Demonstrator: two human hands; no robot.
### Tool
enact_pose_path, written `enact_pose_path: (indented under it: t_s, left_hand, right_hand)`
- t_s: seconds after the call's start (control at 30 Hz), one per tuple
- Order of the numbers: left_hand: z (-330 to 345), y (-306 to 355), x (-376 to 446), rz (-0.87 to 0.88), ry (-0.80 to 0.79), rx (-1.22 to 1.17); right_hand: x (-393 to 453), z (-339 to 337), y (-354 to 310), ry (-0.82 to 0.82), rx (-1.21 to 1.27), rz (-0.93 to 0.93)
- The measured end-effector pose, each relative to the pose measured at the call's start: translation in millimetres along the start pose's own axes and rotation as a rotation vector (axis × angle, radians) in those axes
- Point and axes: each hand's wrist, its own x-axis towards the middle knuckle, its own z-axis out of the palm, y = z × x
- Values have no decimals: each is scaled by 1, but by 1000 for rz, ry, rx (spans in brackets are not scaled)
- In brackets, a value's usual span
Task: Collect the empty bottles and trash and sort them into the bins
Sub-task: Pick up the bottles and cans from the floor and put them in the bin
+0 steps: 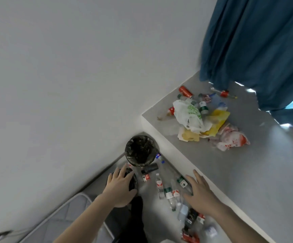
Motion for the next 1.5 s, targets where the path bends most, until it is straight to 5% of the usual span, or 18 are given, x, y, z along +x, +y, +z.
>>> enact_pose_path:
  t_s: [0.27, 0.57, 1.0, 1.23, 1.5]
  left_hand:
    - [-68, -54, 88, 117, 7, 96]
    - [-56, -23, 84, 145, -93, 62]
    - [-3, 8, 47, 8, -152, 38]
    - [-24, 4, 73, 42, -136, 24]
    - [5, -2, 161, 149, -325, 40]
  right_hand:
    - [37, -15, -69, 114, 126, 26]
    - [9, 5, -12, 97, 174, 170]
    - [2, 7, 23, -30, 102, 77]
    - [25, -7, 20, 3, 122, 95]
    - [85, 37, 17, -13, 176, 219]
